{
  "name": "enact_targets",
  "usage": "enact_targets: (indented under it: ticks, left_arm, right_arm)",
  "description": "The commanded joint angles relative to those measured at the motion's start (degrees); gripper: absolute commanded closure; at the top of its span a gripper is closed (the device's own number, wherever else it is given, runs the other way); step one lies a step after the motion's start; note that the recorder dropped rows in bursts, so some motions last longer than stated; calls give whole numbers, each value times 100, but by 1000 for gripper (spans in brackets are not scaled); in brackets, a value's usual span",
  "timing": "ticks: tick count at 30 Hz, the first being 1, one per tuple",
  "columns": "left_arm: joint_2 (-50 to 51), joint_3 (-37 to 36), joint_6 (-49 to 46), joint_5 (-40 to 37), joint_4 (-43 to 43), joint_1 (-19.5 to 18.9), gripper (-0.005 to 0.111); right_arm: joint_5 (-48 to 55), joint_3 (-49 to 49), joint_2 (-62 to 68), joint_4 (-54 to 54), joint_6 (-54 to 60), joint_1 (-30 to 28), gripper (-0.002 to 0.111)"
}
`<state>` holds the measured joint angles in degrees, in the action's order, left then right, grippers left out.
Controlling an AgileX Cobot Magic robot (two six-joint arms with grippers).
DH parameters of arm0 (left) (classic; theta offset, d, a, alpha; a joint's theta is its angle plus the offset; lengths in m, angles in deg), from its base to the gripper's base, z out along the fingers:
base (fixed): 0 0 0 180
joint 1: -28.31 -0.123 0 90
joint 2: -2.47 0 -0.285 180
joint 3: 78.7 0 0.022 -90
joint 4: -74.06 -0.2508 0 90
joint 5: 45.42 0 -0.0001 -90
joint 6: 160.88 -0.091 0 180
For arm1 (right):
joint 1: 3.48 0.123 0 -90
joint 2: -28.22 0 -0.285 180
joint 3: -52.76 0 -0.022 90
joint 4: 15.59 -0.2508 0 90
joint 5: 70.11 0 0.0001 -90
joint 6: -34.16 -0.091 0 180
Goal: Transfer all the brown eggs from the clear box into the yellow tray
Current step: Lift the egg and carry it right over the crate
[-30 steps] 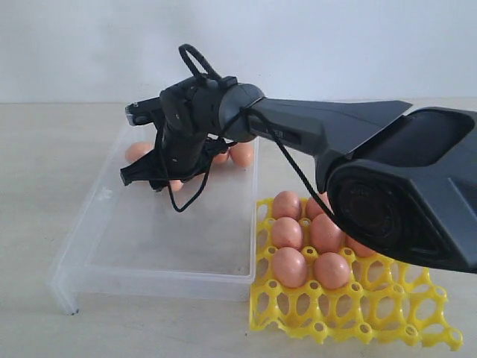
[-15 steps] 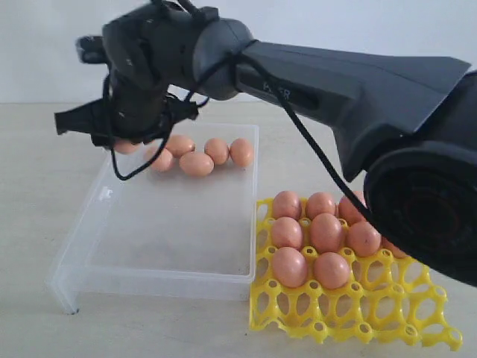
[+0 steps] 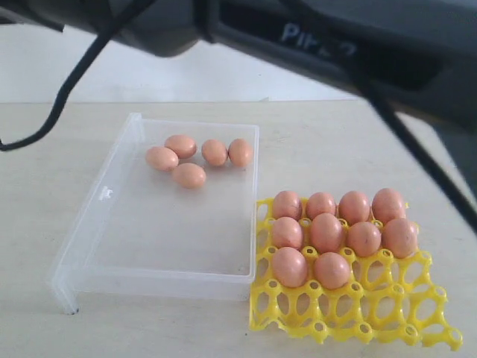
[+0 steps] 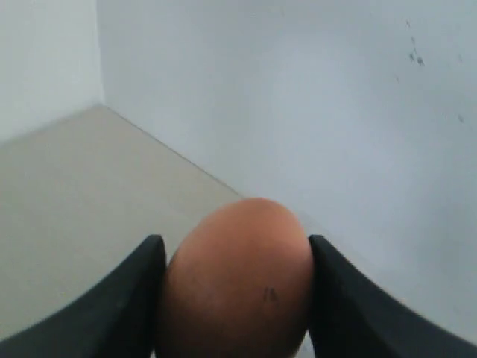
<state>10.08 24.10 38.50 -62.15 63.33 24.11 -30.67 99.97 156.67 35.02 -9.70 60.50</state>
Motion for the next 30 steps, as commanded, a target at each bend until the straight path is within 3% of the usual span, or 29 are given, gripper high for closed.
enact_targets:
  ticks: [1, 6, 9, 12, 15, 17, 24, 26, 27, 30]
  left_arm:
    - [17, -1, 42, -5, 42, 17, 111]
    - [17, -1, 42, -5, 42, 17, 111]
    - [17, -1, 42, -5, 42, 17, 111]
    - [17, -1, 42, -5, 42, 17, 111]
    - [17, -1, 42, -5, 42, 17, 111]
    - [17, -1, 42, -5, 42, 17, 111]
    - [17, -1, 42, -5, 42, 17, 111]
    - [17, -1, 42, -5, 42, 17, 111]
    - [17, -1, 42, -5, 42, 17, 111]
    - [17, -1, 42, -5, 42, 17, 111]
  right_arm:
    - [-1323, 20, -561, -186, 300, -8, 109]
    - [-1023, -159, -804, -255, 745, -8, 109]
    - [-1519, -1015, -1109, -244, 868, -8, 109]
    - [-3749, -3575, -2014, -234, 656, -87, 109]
    - [-4243, -4958, -2677, -308, 417, -426, 109]
    - [-4161, -5636, -3367, -563, 409, -909, 109]
    - [-3701, -7593, -6355, -640, 746, -3950, 109]
    - [-3371, -8135, -6499, -507, 1546, -4791, 109]
    - [-3296, -8319, -6378, -507, 1587, -5489, 109]
    - [-4076, -8431, -5999, -858, 1171, -6604, 109]
